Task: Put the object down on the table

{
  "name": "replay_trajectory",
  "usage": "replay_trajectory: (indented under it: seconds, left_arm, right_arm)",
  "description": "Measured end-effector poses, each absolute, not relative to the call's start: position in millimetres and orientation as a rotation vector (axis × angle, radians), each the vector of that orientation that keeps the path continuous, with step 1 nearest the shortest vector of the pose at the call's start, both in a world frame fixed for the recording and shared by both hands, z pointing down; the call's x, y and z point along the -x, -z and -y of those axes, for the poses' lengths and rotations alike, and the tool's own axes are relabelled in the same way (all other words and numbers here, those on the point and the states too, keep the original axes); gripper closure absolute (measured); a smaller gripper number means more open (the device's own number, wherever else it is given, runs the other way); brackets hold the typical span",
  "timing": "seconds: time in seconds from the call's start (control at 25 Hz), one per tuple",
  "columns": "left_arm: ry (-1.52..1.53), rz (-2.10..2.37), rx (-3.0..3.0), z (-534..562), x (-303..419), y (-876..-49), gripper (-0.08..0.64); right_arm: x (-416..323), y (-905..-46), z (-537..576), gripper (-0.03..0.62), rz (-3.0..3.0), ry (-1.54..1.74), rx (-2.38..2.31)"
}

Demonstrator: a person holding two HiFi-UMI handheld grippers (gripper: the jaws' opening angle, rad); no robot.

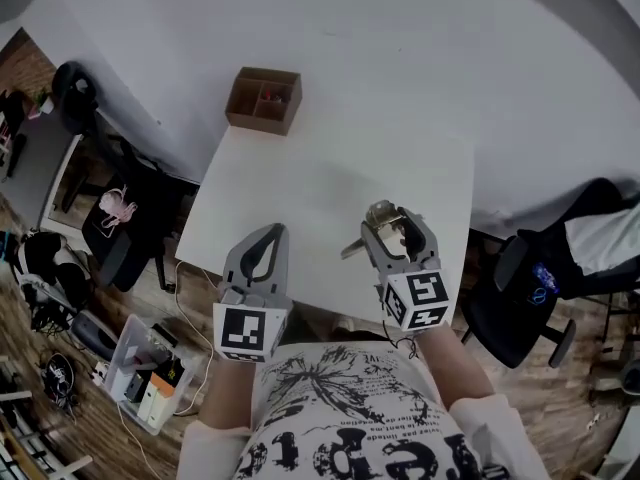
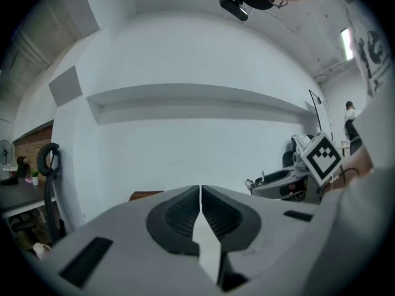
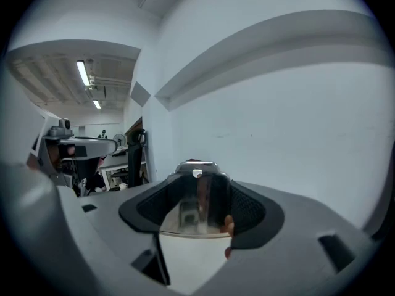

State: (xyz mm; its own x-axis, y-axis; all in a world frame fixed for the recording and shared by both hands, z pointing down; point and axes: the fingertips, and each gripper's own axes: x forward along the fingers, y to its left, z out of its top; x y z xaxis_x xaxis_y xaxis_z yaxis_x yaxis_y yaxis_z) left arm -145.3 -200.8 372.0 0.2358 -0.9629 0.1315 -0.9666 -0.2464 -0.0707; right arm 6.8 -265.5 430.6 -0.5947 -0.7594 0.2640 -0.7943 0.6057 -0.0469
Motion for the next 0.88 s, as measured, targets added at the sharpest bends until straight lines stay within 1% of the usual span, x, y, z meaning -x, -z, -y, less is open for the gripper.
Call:
replay_trajectory:
  seconds: [0.44, 0.88]
  left_arm:
    - [-0.208, 1.592, -2.666, 298, 195, -381, 0.548]
    - [-0.282, 1.418, -2.686, 348, 232, -444, 0.548]
  right_arm:
    - [24, -487, 334, 0.313, 2.33, -0.404, -1.546]
    - [53, -587, 372, 0.313, 2.093, -0.62, -1.584]
